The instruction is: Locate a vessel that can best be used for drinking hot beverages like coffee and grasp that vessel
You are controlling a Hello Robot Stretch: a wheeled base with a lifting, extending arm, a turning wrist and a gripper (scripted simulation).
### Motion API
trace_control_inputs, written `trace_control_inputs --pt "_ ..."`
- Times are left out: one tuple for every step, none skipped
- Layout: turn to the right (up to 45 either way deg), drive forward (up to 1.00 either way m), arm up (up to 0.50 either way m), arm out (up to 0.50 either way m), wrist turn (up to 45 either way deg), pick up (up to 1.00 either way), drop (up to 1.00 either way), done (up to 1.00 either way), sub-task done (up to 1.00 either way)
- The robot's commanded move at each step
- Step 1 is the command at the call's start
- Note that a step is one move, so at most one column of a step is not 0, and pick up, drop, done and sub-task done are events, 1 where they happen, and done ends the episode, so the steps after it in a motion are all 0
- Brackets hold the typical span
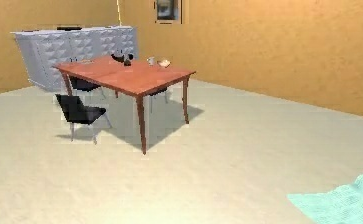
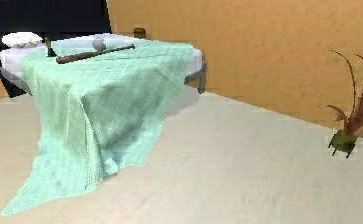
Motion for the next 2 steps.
trace_control_inputs --pt "21.0 0.00 0.00 0.00 0.0 0.00 0.00 0.00 0.00" --pt "0.0 1.00 0.00 0.00 0.0 0.00 0.00 0.00 0.00"
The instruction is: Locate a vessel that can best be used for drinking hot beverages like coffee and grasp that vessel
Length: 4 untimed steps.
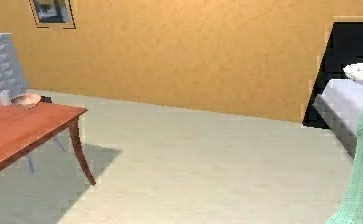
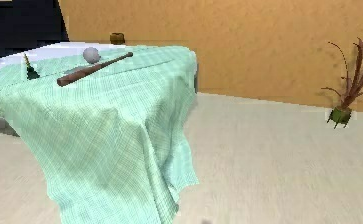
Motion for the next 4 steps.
trace_control_inputs --pt "9.0 0.00 0.00 0.00 0.0 0.00 0.00 0.00 0.00" --pt "0.0 0.20 0.00 0.00 0.0 0.00 0.00 0.00 0.00" --pt "-24.0 0.00 0.00 0.00 0.0 0.00 0.00 0.00 0.00" --pt "0.0 1.00 0.00 0.00 0.0 0.00 0.00 0.00 0.00"
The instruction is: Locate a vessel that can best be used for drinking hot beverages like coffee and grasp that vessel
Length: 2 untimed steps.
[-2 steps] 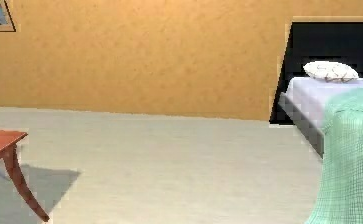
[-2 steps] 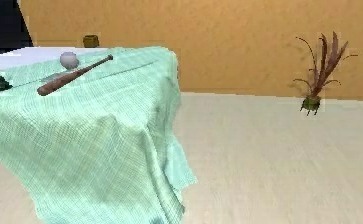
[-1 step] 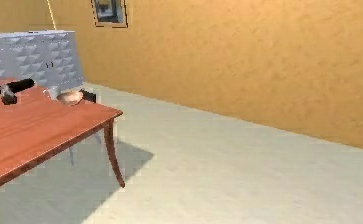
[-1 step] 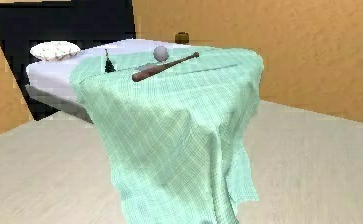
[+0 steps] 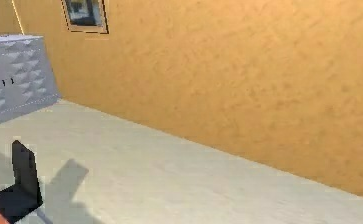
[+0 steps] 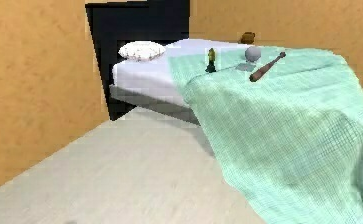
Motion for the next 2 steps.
trace_control_inputs --pt "-21.0 0.00 0.00 0.00 0.0 0.00 0.00 0.00 0.00" --pt "0.0 0.05 0.00 0.00 0.0 0.00 0.00 0.00 0.00"
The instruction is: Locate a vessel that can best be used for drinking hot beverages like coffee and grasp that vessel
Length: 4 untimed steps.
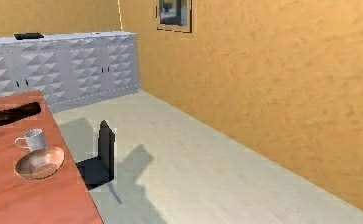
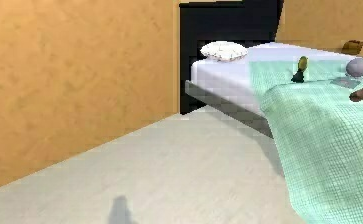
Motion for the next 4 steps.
trace_control_inputs --pt "-45.0 0.00 0.00 0.00 0.0 0.00 0.00 0.00 0.00" --pt "-45.0 0.00 0.00 0.00 0.0 0.00 0.00 0.00 0.00" --pt "-36.0 0.00 0.00 0.00 0.0 0.00 0.00 0.00 0.00" --pt "45.0 0.00 0.00 0.00 0.0 0.00 0.00 0.00 0.00"
